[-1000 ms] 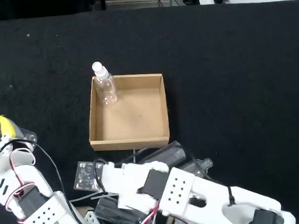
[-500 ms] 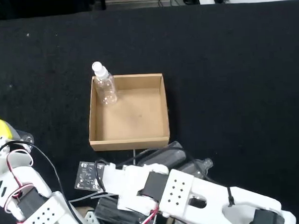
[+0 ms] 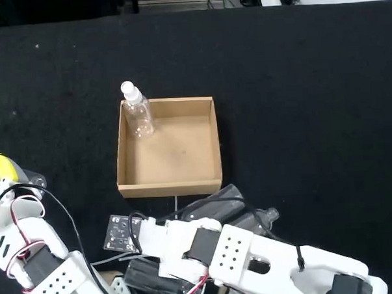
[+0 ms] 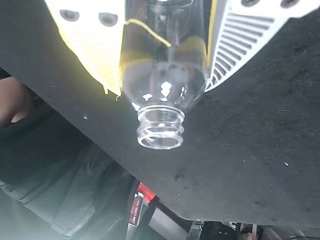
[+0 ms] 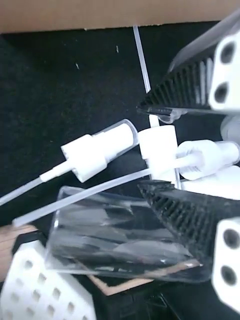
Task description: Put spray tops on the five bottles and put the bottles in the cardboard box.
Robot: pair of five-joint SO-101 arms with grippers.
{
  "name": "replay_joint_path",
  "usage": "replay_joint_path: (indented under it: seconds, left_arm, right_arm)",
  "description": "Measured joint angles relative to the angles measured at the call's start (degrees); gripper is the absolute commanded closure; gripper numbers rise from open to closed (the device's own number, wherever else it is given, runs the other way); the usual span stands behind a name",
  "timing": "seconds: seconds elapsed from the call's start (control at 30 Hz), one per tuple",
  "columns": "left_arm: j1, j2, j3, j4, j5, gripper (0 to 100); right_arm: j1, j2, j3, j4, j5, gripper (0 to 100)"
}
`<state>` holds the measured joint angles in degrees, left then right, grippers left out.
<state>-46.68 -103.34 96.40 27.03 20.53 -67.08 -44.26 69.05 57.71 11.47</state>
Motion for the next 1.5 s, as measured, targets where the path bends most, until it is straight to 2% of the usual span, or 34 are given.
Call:
replay_joint_path:
  seconds: [0.17, 0.3, 0.37, 0.57, 0.97, 1.2, 1.33, 1.4, 1.5]
  left_arm:
    - [0.0, 0.0, 0.0, 0.0, 0.0, 97]
    - [0.0, 0.0, 0.0, 0.0, 0.0, 97]
    - [0.0, 0.0, 0.0, 0.0, 0.0, 97]
    - [0.0, 0.0, 0.0, 0.0, 0.0, 97]
    - [0.0, 0.0, 0.0, 0.0, 0.0, 97]
    - [0.0, 0.0, 0.0, 0.0, 0.0, 97]
    - [0.0, 0.0, 0.0, 0.0, 0.0, 97]
    - [0.0, 0.0, 0.0, 0.0, 0.0, 97]
    - [0.0, 0.0, 0.0, 0.0, 0.0, 97]
  right_arm:
    - [0.0, 0.0, 0.53, -0.35, -0.09, 82.2]
    - [0.0, 0.0, 0.7, -2.2, -0.09, 99.4]
    - [0.0, 0.0, 1.93, -3.34, 0.97, 96.7]
    - [0.0, 0.0, 2.81, -3.6, 6.07, 98.8]
    - [0.35, 0.0, -9.32, 12.66, 6.77, 98.8]
    - [13.8, 0.0, -17.41, 21.1, 13.01, 98.8]
    - [19.6, -2.99, -21.8, 26.29, 13.71, 98.5]
    - [20.22, -5.27, -22.24, 27.16, 13.63, 95.2]
    - [18.2, -7.82, -21.98, 27.16, 13.19, 82.2]
